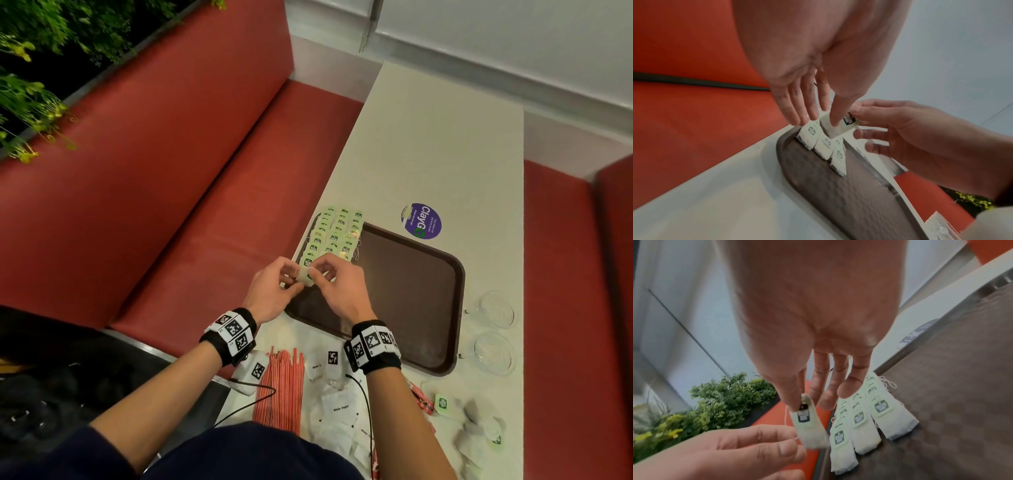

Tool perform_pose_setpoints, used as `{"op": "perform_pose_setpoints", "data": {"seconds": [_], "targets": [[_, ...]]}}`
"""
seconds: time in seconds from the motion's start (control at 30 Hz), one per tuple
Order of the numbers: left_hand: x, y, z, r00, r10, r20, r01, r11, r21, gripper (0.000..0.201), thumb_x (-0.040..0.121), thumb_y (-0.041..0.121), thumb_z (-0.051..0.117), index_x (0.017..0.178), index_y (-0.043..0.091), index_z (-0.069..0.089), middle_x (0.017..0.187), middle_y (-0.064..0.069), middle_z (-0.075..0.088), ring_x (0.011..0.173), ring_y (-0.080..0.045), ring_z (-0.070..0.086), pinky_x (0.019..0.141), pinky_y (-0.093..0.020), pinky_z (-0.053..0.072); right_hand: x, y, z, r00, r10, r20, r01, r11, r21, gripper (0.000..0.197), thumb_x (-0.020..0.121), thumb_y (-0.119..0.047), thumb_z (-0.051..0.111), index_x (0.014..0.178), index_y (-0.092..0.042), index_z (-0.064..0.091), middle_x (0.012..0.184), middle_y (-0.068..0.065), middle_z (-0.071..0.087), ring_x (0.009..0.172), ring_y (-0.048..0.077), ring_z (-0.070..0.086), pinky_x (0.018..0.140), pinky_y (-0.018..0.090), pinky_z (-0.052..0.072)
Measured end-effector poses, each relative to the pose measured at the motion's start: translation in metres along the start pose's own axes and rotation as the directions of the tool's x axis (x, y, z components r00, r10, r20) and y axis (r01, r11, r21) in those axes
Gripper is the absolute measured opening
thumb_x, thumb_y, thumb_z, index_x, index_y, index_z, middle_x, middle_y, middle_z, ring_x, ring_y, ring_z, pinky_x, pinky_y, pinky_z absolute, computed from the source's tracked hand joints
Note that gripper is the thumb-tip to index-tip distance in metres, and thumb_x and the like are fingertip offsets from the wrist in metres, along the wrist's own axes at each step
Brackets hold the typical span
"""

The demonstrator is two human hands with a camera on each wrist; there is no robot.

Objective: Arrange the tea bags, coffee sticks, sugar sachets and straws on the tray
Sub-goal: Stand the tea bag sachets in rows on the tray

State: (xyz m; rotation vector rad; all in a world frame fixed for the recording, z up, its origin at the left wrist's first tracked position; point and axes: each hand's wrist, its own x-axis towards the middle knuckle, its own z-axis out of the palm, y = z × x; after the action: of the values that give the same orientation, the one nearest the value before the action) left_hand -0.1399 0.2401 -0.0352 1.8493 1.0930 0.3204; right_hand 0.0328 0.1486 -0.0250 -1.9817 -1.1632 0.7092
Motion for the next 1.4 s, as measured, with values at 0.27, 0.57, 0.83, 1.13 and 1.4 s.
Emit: {"op": "perform_pose_setpoints", "data": {"seconds": [0.27, 0.57, 0.83, 1.13, 1.4], "targets": [[0.012, -0.03, 0.009, 0.992, -0.121, -0.034, 0.124, 0.98, 0.154, 0.035, 0.098, 0.02, 0.075, 0.132, 0.017, 0.065, 0.108, 0.002, 0.069, 0.095, -0.016, 0.067, 0.093, -0.029, 0.051, 0.017, 0.006, 0.017, 0.98, 0.103, 0.172, -0.078, 0.986, -0.146, 0.004, 0.1, -0.038, 0.075, 0.099, -0.035, 0.072, 0.093, -0.017, 0.075, 0.088, 0.009, 0.071, 0.087, 0.042, 0.061], [0.017, -0.039, 0.012, 0.992, -0.126, 0.022, 0.12, 0.976, 0.18, 0.039, 0.096, -0.003, 0.066, 0.13, 0.016, 0.07, 0.1, 0.002, 0.07, 0.084, -0.011, 0.064, 0.081, -0.019, 0.048, 0.038, 0.001, 0.029, 0.979, 0.128, 0.161, -0.081, 0.959, -0.27, 0.004, 0.105, -0.032, 0.07, 0.107, -0.029, 0.071, 0.101, -0.009, 0.074, 0.093, 0.018, 0.068, 0.079, 0.035, 0.054], [0.019, -0.039, 0.016, 0.999, 0.004, -0.043, 0.004, 0.982, 0.189, 0.039, 0.093, 0.008, 0.075, 0.127, 0.022, 0.063, 0.112, 0.006, 0.061, 0.101, -0.017, 0.06, 0.1, -0.037, 0.05, 0.031, 0.012, 0.025, 0.987, 0.119, -0.112, -0.142, 0.962, -0.233, 0.019, 0.102, -0.026, 0.07, 0.119, -0.029, 0.064, 0.119, -0.003, 0.059, 0.096, 0.016, 0.061, 0.084, 0.036, 0.053], [0.043, -0.026, 0.017, 0.928, 0.35, 0.128, -0.366, 0.786, 0.499, 0.029, 0.102, 0.027, 0.071, 0.131, 0.026, 0.072, 0.131, 0.009, 0.066, 0.114, -0.021, 0.05, 0.086, -0.041, 0.049, -0.004, 0.049, 0.021, 0.922, 0.281, -0.268, -0.302, 0.952, -0.043, 0.024, 0.098, -0.021, 0.076, 0.116, -0.031, 0.062, 0.119, -0.001, 0.052, 0.094, 0.02, 0.066, 0.093, 0.043, 0.059], [0.051, -0.032, 0.017, 0.904, 0.387, 0.181, -0.412, 0.679, 0.608, 0.036, 0.1, 0.029, 0.073, 0.136, 0.027, 0.071, 0.137, 0.009, 0.065, 0.116, -0.022, 0.049, 0.081, -0.04, 0.047, -0.006, 0.052, 0.028, 0.92, 0.279, -0.277, -0.303, 0.952, -0.046, 0.032, 0.099, -0.017, 0.076, 0.127, -0.026, 0.063, 0.125, 0.0, 0.05, 0.097, 0.021, 0.065, 0.093, 0.033, 0.053]]}}
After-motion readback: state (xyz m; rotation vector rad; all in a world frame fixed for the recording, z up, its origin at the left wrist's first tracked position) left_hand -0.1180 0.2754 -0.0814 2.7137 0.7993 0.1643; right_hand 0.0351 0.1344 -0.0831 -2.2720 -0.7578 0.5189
